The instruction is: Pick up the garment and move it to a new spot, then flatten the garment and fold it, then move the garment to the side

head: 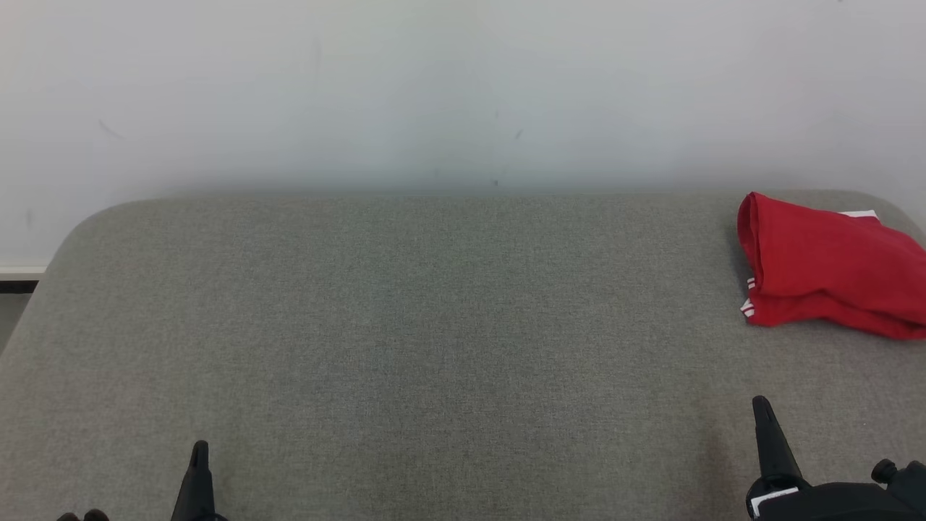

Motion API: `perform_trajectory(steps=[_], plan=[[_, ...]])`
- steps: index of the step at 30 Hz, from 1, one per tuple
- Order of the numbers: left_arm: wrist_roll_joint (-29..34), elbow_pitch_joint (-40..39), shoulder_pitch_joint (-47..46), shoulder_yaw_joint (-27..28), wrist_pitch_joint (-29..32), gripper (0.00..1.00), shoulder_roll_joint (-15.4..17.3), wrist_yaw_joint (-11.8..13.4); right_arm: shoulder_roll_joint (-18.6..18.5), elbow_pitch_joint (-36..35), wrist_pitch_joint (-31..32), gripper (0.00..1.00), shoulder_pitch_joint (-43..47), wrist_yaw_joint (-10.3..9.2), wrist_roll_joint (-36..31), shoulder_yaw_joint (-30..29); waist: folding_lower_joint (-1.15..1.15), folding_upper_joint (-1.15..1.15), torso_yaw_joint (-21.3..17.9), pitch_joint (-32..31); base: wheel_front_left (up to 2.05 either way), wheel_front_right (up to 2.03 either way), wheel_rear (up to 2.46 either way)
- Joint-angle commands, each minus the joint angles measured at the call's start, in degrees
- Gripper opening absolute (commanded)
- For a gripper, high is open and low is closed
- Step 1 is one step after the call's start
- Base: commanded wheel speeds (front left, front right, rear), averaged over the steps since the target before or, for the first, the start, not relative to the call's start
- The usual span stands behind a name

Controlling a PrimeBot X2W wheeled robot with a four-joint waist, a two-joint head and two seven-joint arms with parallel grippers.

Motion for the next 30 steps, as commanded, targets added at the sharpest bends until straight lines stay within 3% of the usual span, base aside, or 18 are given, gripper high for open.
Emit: perform_trajectory(steps=[1,30], plan=[[-2.1,-0.4,-1.6,0.4,0.5,0.0,0.0,-0.2,-0.5,-0.3,0.4,0.0,-1.4,0.02,2.1,-0.3,0.0,0.0,0.0,0.0,0.0,0.0,0.0],[-17.7,0.0,-3.7,1.7,4.7,0.0,-1.0,-0.9,-0.5,1.7,3.5,0.0,-4.0,0.03,17.7,-1.4,0.0,0.0,-0.5,0.7,0.0,0.0,0.0]])
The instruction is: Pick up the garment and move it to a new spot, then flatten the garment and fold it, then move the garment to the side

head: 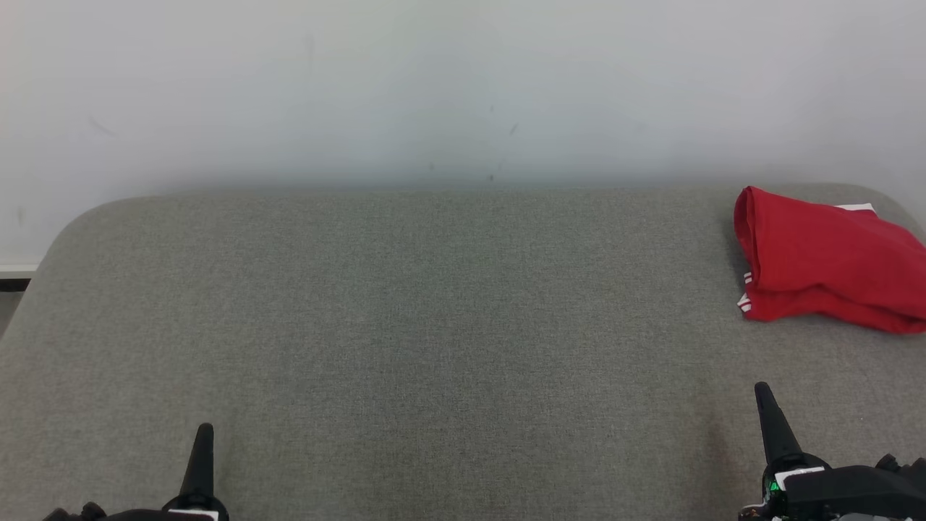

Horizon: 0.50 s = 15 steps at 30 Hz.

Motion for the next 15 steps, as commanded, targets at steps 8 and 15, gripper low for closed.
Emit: perform_trajectory(steps=[8,15], plan=[[-4.5,-0.1,-1.7,0.5,1.2,0.0,-0.3,-0.5,-0.3,0.3,1.0,0.0,-1.5,0.03,4.5,-0.5,0.0,0.0,-0.1,0.2,0.0,0.0,0.0],[-7.7,0.0,-2.1,0.8,2.0,0.0,-0.5,-0.5,-0.3,0.7,1.7,0.0,-2.1,0.03,7.6,-0.8,0.0,0.0,-0.3,0.3,0.0,0.0,0.0]])
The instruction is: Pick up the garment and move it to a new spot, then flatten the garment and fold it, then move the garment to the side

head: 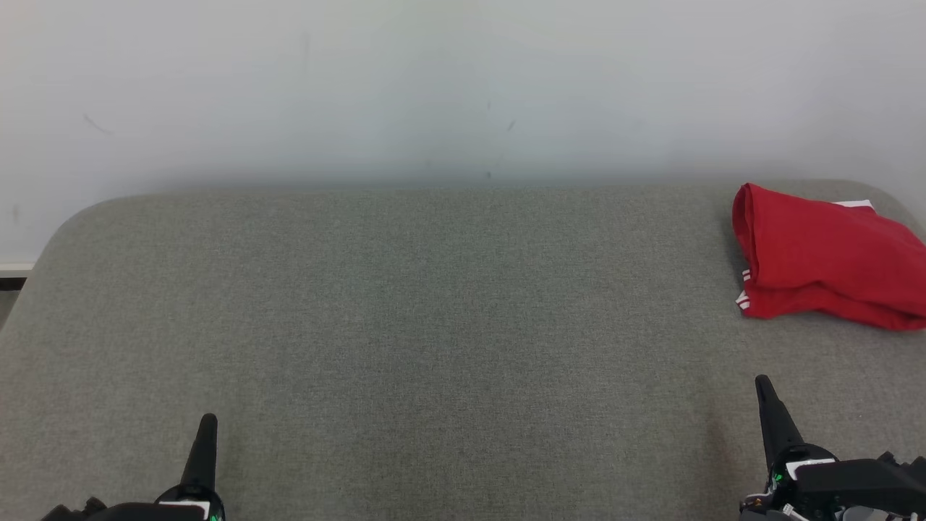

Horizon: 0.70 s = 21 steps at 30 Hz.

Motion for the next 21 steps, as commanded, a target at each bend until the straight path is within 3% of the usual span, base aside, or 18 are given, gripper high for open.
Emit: perform_trajectory(steps=[1,21], plan=[[-1.2,-0.1,-1.0,0.3,0.4,0.0,-0.1,-0.2,-0.3,-0.1,0.4,0.0,-0.9,0.04,1.3,-0.2,0.0,0.0,0.0,0.0,0.0,0.0,0.0],[-8.9,0.1,-2.0,0.9,2.4,0.0,-0.6,-0.6,-0.1,0.9,2.0,0.0,-2.1,0.04,8.8,-1.0,0.0,0.0,-0.4,0.4,0.0,0.0,0.0]])
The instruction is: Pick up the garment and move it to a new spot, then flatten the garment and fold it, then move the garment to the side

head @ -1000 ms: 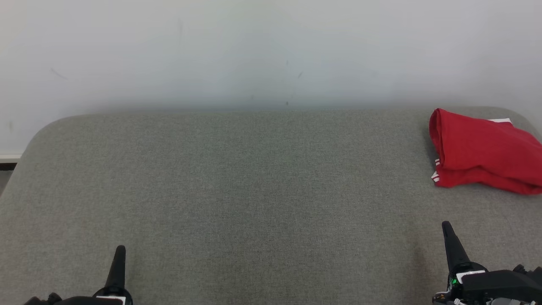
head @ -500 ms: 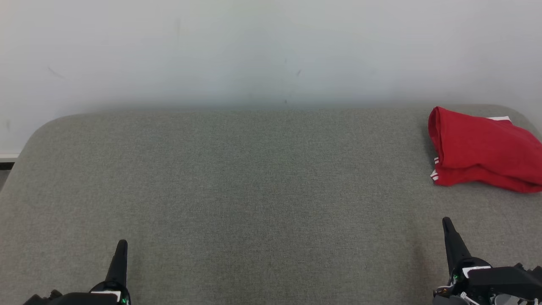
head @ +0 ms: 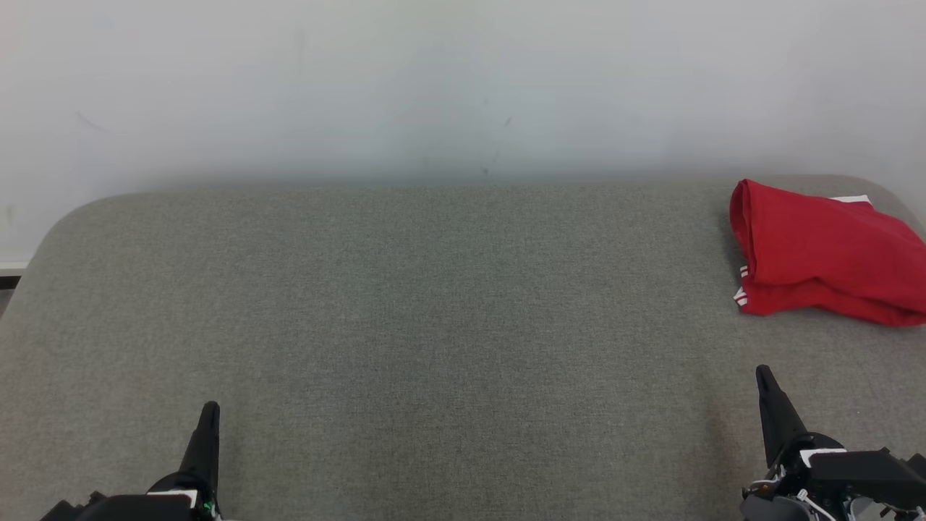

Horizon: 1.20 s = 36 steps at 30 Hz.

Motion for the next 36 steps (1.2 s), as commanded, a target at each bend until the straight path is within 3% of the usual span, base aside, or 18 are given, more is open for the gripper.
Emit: perform_trajectory(steps=[1,9,36], plan=[[-1.0,0.0,-0.7,0.2,0.3,0.0,-0.2,-0.4,-0.1,0.1,0.1,0.0,-0.5,0.04,0.9,-0.2,0.0,0.0,0.0,0.0,0.0,0.0,0.0],[-3.8,0.1,-1.1,0.5,1.1,0.0,-0.3,-0.4,0.0,0.5,0.8,0.0,-1.0,0.04,3.6,-0.5,0.0,0.0,-0.2,0.2,0.0,0.0,0.0],[-3.8,0.1,-1.1,0.4,1.0,0.0,-0.3,-0.5,0.3,0.5,1.0,0.0,-1.0,0.04,3.1,-0.8,0.0,0.0,-0.2,0.2,0.0,0.0,0.0]])
